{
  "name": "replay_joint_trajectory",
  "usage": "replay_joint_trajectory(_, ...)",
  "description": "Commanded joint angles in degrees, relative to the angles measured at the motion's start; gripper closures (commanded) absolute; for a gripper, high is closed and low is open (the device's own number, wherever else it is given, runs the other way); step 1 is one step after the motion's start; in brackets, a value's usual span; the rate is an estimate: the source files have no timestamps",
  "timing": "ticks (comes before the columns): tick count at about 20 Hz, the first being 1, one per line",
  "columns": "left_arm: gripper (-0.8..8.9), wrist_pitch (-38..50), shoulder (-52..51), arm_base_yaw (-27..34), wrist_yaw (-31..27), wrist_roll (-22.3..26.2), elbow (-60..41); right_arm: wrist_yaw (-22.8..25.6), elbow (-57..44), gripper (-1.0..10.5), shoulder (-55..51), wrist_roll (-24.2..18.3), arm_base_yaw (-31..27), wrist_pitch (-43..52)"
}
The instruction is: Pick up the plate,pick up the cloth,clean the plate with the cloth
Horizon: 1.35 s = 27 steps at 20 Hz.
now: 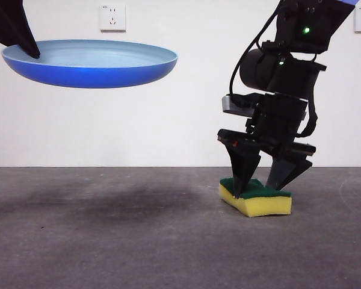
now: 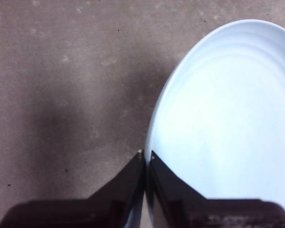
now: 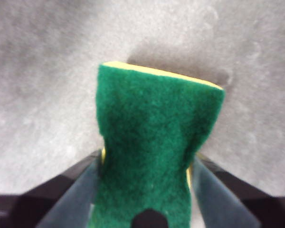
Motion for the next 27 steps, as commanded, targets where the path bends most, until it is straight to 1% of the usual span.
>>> replay_joint_trajectory(1,8.2,0.63,0.02,-0.22,0.13,0.66,-0.15,0.2,0.02,8.4,1.22,-0.17,0.09,-0.07)
replay_joint_trajectory(3,8.2,0.63,0.02,-0.22,0.11,0.66,-0.15,1.25,0.02,9.7,1.22,-0.59,0.17,-0.07)
replay_joint_trajectory(5,8.2,0.68,0.11,-0.22,-0.33,0.68,-0.15,2.43,0.07,9.6,1.09,-0.57,0.15,-0.48)
replay_joint_trajectory(7,8.2,0.9,0.9,-0.28,-3.89,0.68,-0.15,2.49,0.07,9.6,-0.74,-0.48,0.15,-1.29)
replay_joint_trajectory(9,8.2,1.25,2.67,-0.92,-6.32,0.68,-0.15,1.33,0.09,9.6,-5.2,1.31,0.48,-2.21)
replay_joint_trajectory(11,8.2,1.44,5.05,-1.36,-6.32,0.63,-0.15,-0.61,0.07,9.6,-11.04,2.91,1.14,-3.5)
replay_joint_trajectory(13,8.2,1.81,7.85,-2.62,-6.29,0.46,-0.15,-1.4,0.07,9.6,-17.88,3.43,2.29,-3.65)
replay_joint_trajectory(15,8.2,2.69,10.21,-5.33,-6.27,-0.17,-0.15,-3.45,0.09,9.6,-23.96,4.39,4.24,-2.84)
replay_joint_trajectory(17,8.2,4.57,11.08,-8.22,-6.16,-1.44,-0.15,-3.37,0.07,9.6,-27.04,4.9,6.69,-1.84)
replay_joint_trajectory(21,8.2,7.19,11.08,-14.64,-5.79,-4.2,-0.15,-2.51,0.07,9.6,-26.45,5.35,11.67,-1.66)
replay_joint_trajectory(24,8.2,7.48,11.08,-17.94,-5.79,-5.11,-0.15,1.73,0.07,9.6,-23.87,5.46,15.67,-0.13)
replay_joint_trajectory(27,8.2,9.05,11.08,-19.21,-5.81,-7.04,-0.15,1.31,0.07,9.6,-20.79,6.4,18.58,0.7)
